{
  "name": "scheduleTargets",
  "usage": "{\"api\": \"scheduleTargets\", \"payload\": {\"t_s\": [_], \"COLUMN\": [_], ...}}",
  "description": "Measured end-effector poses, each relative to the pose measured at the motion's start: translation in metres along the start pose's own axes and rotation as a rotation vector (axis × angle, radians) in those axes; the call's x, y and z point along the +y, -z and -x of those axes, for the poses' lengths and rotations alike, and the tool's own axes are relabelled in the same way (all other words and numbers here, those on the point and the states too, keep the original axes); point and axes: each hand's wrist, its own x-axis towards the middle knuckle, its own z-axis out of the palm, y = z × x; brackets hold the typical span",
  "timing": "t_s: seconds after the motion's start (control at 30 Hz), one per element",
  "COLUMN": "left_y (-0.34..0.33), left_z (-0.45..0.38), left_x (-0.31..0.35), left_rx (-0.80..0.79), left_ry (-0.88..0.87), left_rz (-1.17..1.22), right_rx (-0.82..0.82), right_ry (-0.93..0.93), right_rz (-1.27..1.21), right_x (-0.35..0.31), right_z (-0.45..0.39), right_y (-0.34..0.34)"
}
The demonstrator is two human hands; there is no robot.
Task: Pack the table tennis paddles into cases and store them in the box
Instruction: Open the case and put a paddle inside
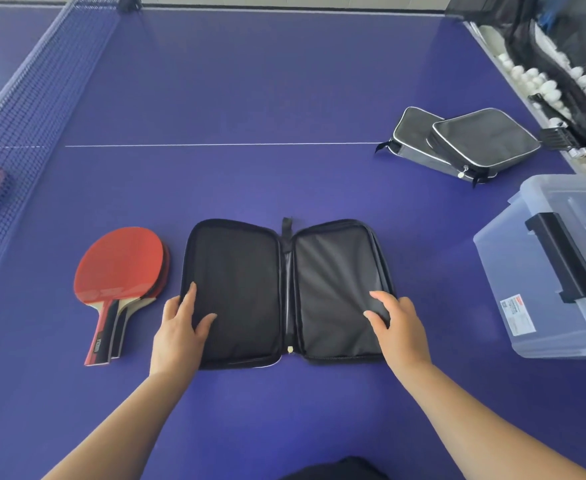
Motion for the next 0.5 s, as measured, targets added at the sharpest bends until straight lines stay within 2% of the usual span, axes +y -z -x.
{"api": "scheduleTargets", "payload": {"t_s": [0.2, 0.37, 0.43, 0.5], "left_y": [-0.006, -0.016, -0.027, -0.04], "left_z": [-0.009, -0.011, -0.011, -0.006], "left_x": [-0.011, -0.011, -0.006, 0.004], "left_rx": [-0.063, 0.032, 0.017, -0.067], "left_ry": [-0.024, -0.129, -0.276, -0.386], "left_rz": [-0.073, -0.333, -0.361, -0.365], "right_rx": [-0.035, 0.15, 0.078, -0.07], "right_ry": [-0.027, 0.117, 0.247, 0.361], "right_rz": [0.04, 0.251, 0.298, 0.343], "right_x": [0.003, -0.002, -0.011, -0.021], "right_z": [0.003, 0.004, 0.003, 0.003], "right_y": [-0.008, -0.017, -0.023, -0.032]}}
